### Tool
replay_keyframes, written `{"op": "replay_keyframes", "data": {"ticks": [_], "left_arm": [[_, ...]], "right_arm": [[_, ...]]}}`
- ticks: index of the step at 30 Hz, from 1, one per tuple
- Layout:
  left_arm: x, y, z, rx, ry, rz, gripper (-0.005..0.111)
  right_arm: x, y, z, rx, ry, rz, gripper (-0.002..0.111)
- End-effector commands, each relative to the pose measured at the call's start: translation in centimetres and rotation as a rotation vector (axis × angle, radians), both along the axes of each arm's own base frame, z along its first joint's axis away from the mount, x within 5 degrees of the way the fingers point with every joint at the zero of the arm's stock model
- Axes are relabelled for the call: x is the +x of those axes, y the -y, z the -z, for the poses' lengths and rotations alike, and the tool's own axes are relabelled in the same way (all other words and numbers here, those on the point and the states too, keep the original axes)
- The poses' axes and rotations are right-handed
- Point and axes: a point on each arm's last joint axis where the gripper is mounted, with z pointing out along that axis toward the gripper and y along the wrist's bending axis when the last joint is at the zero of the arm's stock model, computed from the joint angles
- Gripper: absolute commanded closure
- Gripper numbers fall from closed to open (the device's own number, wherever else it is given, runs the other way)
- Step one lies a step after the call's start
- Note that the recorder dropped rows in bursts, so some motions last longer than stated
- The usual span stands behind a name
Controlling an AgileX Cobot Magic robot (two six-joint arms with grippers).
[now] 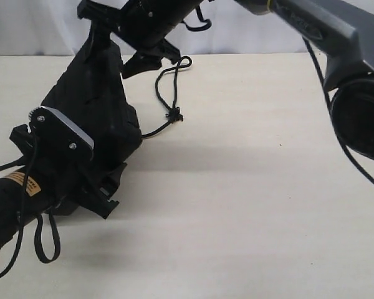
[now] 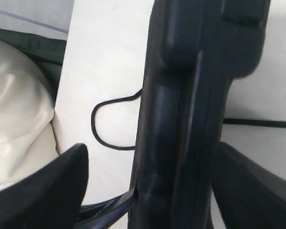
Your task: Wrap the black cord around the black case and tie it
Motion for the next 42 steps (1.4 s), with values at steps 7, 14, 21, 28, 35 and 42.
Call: {"op": "replay_keyframes", "data": {"ticks": [7,14,21,28,35,42], "left_arm": [[-0.5,0.1,0.9,-0.043,-0.114,-0.021,0.107],[-0.4,-0.3,0.9,-0.070,-0.129,-0.083,0.107],[-0.5,-0.4,1.0,-0.082,-0.151,-0.110,0.107],[-2.4,-1.5,-0.7,-0.151,-0.134,-0.119,0.107],[-5.0,-3.3,-1.9,-0.202,-0.067,-0.112,0.107],[-5.3,-3.6,-1.8,-0.199,-0.065,-0.122,0.107]], "right_arm": [[5.7,11.9,-1.6,-0.289,0.261,0.143,0.040],[8.2,12.1,7.9,-0.446,0.200,-0.020,0.040],[8.3,10.1,11.2,-0.497,0.281,-0.206,0.040],[8.2,12.1,8.2,-0.448,0.261,-0.136,0.040],[7.9,8.4,11.7,-0.468,0.267,-0.184,0.040],[7.2,5.2,14.5,-0.493,0.326,-0.300,0.040]]}}
